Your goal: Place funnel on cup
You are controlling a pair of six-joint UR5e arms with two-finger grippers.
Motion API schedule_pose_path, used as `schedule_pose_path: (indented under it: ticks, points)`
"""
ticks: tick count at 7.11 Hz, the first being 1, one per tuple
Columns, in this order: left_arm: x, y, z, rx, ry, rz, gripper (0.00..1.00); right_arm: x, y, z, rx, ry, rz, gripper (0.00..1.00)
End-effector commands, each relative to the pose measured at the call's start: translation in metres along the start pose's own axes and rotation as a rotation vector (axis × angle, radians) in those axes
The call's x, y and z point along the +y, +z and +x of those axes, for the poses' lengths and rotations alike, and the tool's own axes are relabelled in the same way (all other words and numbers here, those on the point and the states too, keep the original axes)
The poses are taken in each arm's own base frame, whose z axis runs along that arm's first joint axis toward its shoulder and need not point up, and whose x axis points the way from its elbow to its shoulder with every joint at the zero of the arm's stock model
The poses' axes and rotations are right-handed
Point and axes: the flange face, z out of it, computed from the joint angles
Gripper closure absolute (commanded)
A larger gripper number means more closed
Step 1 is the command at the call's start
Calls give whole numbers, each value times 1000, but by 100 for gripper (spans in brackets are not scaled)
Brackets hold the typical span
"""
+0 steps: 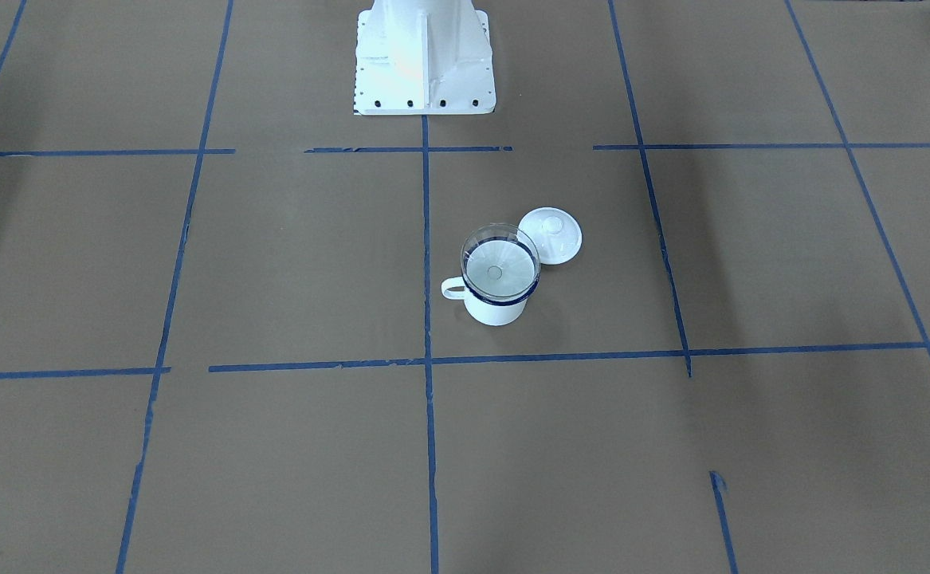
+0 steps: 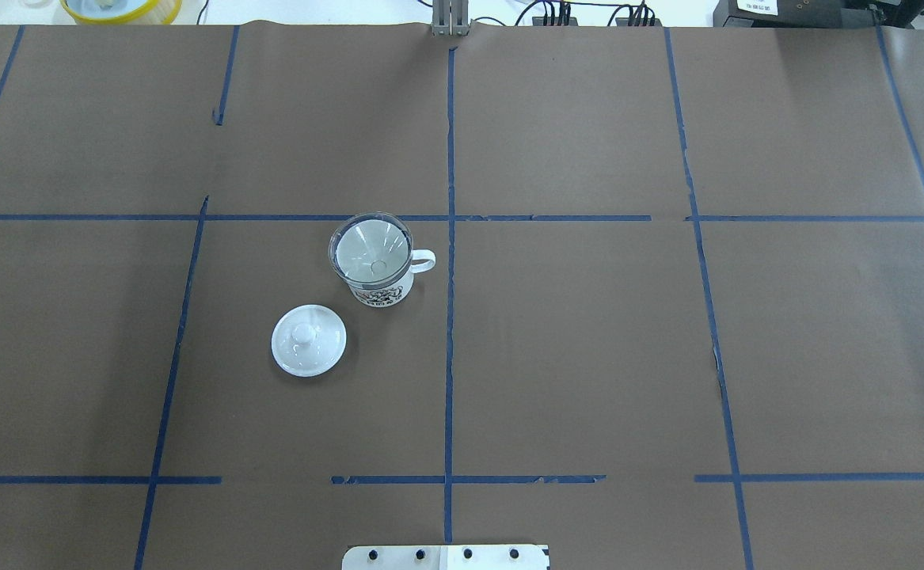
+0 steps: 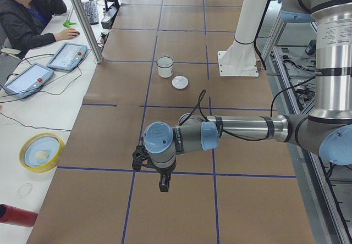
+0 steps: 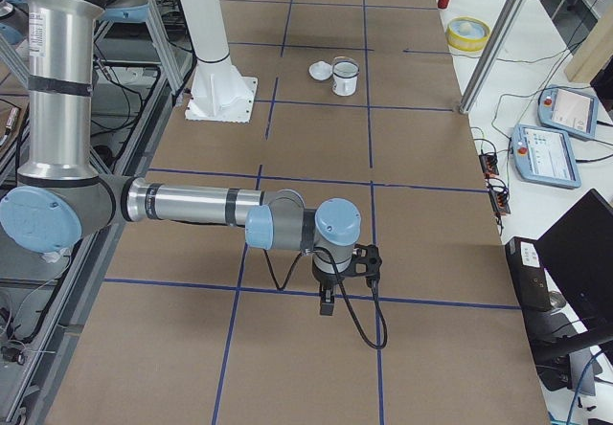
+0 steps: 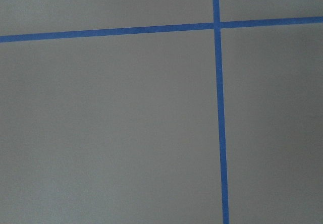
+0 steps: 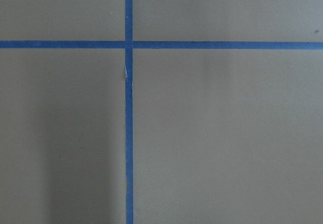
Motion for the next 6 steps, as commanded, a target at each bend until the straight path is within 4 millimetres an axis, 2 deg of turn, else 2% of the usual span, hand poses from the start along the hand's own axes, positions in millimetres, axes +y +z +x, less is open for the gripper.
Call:
schedule_pose_path:
  ticks: [1, 6]
  points:
    - [0, 0, 0, 0, 0, 1, 0, 0, 0, 0, 0, 0, 0, 0]
    - [-1, -3, 3, -2, 6, 5, 0, 0, 0, 0, 0, 0, 0, 0]
